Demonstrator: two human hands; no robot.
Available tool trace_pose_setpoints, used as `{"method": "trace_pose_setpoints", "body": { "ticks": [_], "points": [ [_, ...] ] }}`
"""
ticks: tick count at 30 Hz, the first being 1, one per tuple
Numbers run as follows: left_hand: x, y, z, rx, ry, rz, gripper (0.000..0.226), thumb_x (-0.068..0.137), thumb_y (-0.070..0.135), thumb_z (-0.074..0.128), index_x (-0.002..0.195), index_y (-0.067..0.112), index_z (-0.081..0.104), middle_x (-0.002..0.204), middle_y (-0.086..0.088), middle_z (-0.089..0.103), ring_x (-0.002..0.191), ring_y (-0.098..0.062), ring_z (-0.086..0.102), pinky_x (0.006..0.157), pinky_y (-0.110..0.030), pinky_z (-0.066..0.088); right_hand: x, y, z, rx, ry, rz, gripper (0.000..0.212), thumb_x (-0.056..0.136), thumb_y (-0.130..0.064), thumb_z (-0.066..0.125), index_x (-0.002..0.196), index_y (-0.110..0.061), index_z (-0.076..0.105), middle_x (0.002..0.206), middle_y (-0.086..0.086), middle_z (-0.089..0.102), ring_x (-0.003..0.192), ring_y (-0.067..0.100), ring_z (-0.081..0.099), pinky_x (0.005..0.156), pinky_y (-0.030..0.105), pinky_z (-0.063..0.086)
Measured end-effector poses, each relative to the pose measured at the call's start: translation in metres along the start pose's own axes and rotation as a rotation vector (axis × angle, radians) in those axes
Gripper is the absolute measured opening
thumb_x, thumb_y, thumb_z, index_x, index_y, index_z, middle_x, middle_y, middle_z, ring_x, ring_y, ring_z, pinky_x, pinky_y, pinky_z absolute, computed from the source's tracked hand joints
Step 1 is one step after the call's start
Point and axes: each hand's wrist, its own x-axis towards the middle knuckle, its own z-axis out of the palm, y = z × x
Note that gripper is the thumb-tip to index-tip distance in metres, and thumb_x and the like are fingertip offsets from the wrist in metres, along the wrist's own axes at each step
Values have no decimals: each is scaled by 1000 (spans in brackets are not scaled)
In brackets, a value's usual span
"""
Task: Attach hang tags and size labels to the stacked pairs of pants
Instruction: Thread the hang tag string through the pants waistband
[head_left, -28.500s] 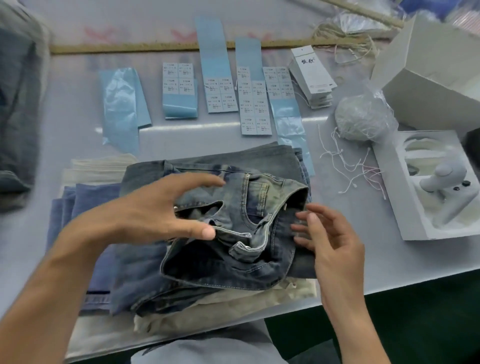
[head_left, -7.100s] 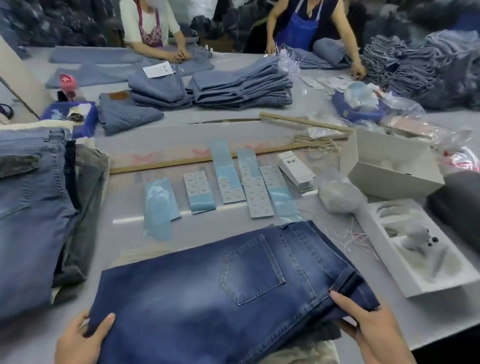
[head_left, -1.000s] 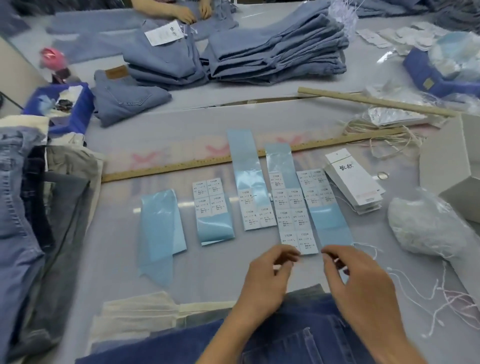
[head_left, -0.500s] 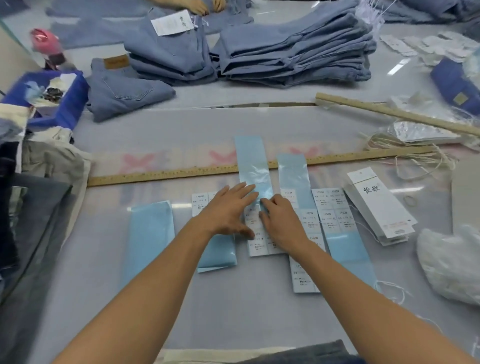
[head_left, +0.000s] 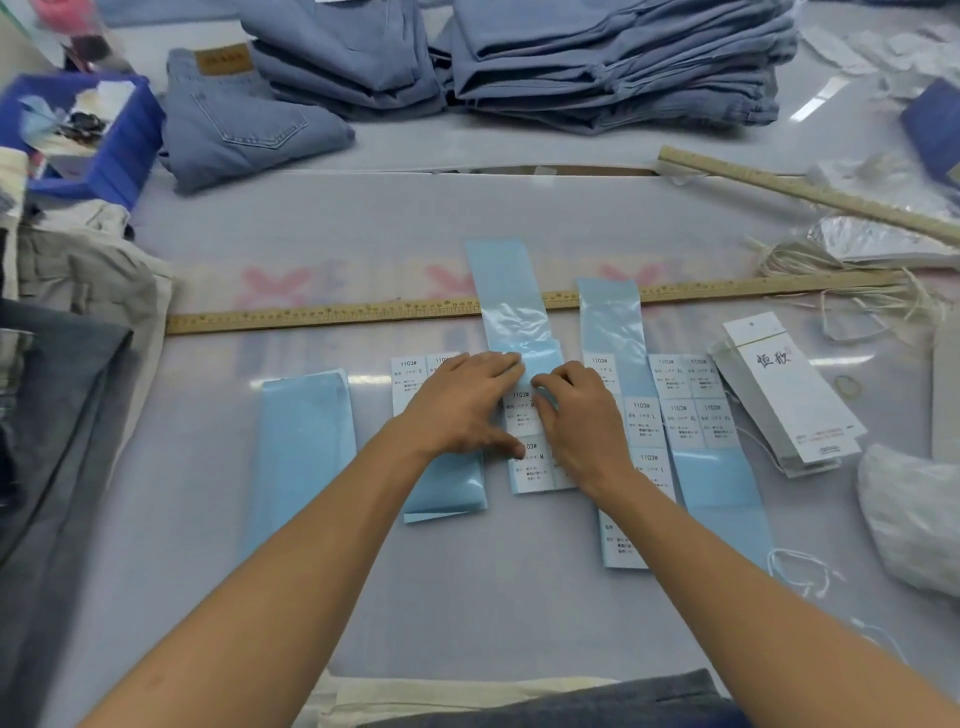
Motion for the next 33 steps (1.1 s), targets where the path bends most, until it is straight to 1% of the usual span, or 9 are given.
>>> {"method": "trace_pose_setpoints", "body": {
  "ticks": [7, 13, 18, 20, 22, 26, 30, 32, 33],
  "points": [
    [-1, 1, -3, 26, -42, -15, 114, 75, 78, 66, 162, 24, 17, 171, 7, 10, 156, -13, 9, 126, -40, 2, 0, -9, -5, -140, 51, -75, 9, 92, -9, 68, 96, -5, 75, 98, 11, 67, 88, 32, 59, 71, 45, 50],
    [0, 2, -5, 37, -91, -23, 117, 75, 80, 64, 163, 24, 12, 171, 8, 4, 157, -13, 4, 126, -43, -2, 9, -12, -9, 9, -64, 68, 15, 94, -23, 65, 102, -13, 73, 107, 4, 63, 100, 23, 56, 84, 38, 49],
    [1, 2, -8, 36, -131, -38, 120, 74, 80, 65, 163, 24, 8, 171, 9, 0, 157, -11, -1, 125, -42, -6, 12, -11, -21, 204, -95, 195, 3, 92, -19, 67, 90, -18, 66, 101, -3, 60, 90, 13, 59, 78, 26, 46],
    [1, 1, -9, 27, -140, -41, 120, 74, 80, 66, 163, 25, 8, 171, 10, -1, 157, -10, -1, 125, -43, -6, 4, -10, -28, 347, -70, 304, 7, 91, -16, 68, 85, -19, 65, 98, -3, 64, 85, 10, 62, 74, 22, 48],
    [1, 0, -10, 24, -149, -43, 121, 73, 80, 67, 163, 25, 7, 171, 10, -1, 157, -10, -1, 125, -43, -6, -5, -2, -44, 598, -20, 443, 9, 92, -16, 69, 84, -20, 70, 90, -5, 70, 83, 6, 65, 68, 16, 48],
    [2, 3, -12, 50, -173, -37, 120, 75, 77, 67, 163, 24, 5, 171, 7, -2, 157, -12, -3, 124, -44, -8, -23, 28, -106, 1077, 206, 596, 13, 94, -17, 70, 84, -24, 76, 85, -7, 74, 87, 8, 68, 77, 24, 55],
    [0, 15, -16, 105, -146, 24, 110, 82, 67, 70, 163, 25, 9, 172, -1, 0, 158, -17, -4, 124, -43, -10, -68, 77, -178, 900, 321, 511, 15, 93, -12, 71, 92, -25, 78, 88, -3, 76, 84, 7, 70, 77, 17, 57],
    [-2, 27, -18, 149, -137, 62, 101, 86, 55, 72, 162, 26, 12, 171, -1, 3, 158, -18, -3, 125, -45, -8, -96, 107, -217, 954, 482, 575, 13, 95, -13, 70, 102, -24, 72, 98, 2, 72, 90, 11, 70, 85, 25, 58],
    [-2, 35, -20, 173, -139, 82, 96, 89, 47, 72, 162, 26, 13, 171, -1, 7, 158, -19, -1, 126, -46, -6, -111, 117, -231, 934, 515, 616, 9, 94, -22, 72, 102, -27, 71, 99, 1, 71, 91, 13, 70, 86, 28, 59]
  ]
}}
